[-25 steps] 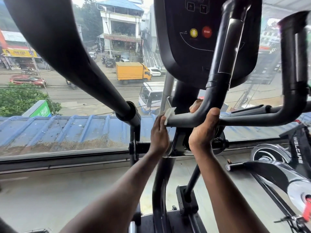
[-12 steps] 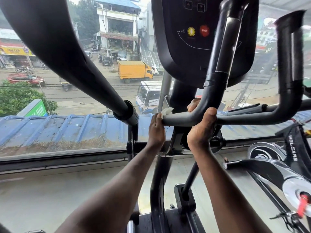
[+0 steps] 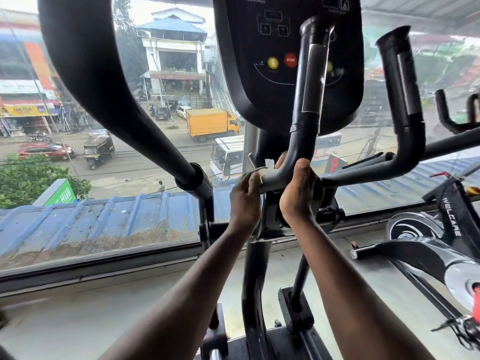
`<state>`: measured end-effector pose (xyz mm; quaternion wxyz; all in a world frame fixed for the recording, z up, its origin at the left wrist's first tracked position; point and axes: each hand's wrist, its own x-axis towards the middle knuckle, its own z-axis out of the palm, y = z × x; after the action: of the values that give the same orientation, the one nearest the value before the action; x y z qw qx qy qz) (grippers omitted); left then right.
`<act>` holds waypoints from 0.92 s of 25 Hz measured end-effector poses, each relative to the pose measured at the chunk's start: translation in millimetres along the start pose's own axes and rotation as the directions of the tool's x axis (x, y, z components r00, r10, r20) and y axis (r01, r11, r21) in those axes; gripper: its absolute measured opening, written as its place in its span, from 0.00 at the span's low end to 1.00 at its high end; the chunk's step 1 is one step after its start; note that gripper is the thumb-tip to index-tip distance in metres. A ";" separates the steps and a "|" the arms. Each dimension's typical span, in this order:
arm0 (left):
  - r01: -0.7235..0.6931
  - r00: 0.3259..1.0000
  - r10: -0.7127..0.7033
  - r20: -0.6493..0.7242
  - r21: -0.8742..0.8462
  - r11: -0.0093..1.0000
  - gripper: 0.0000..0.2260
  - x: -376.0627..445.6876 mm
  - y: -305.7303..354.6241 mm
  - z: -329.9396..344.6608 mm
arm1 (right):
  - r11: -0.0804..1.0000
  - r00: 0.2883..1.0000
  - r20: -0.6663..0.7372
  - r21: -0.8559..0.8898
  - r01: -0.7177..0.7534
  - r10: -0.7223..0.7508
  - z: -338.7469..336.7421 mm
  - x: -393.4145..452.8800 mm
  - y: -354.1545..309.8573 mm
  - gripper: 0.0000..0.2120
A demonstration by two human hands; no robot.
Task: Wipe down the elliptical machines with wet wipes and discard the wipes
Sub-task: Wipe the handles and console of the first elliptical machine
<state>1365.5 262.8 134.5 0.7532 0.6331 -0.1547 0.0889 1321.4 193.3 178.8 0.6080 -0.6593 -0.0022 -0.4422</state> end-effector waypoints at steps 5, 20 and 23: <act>-0.080 0.997 0.081 0.002 -0.092 0.993 0.09 -31.9 49.7 -3.2 | 0.987 0.984 -0.165 -0.156 0.037 -0.063 -14.3 -20.5 -18.8 0.22; -0.054 0.977 0.091 0.195 -0.186 0.981 0.27 -34.7 84.2 2.8 | 0.689 0.779 -0.050 -0.505 0.520 -0.625 -19.7 14.3 -55.1 0.20; 0.009 0.965 0.019 0.263 -0.104 0.995 0.30 -24.8 80.5 -1.2 | 0.613 0.731 0.011 -0.538 0.579 -0.682 -17.9 4.7 -30.7 0.21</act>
<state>1315.9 280.3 200.3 0.7577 0.5988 -0.2594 -0.0022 1297.3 184.4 203.8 0.2136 -0.7041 -0.0592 -0.6746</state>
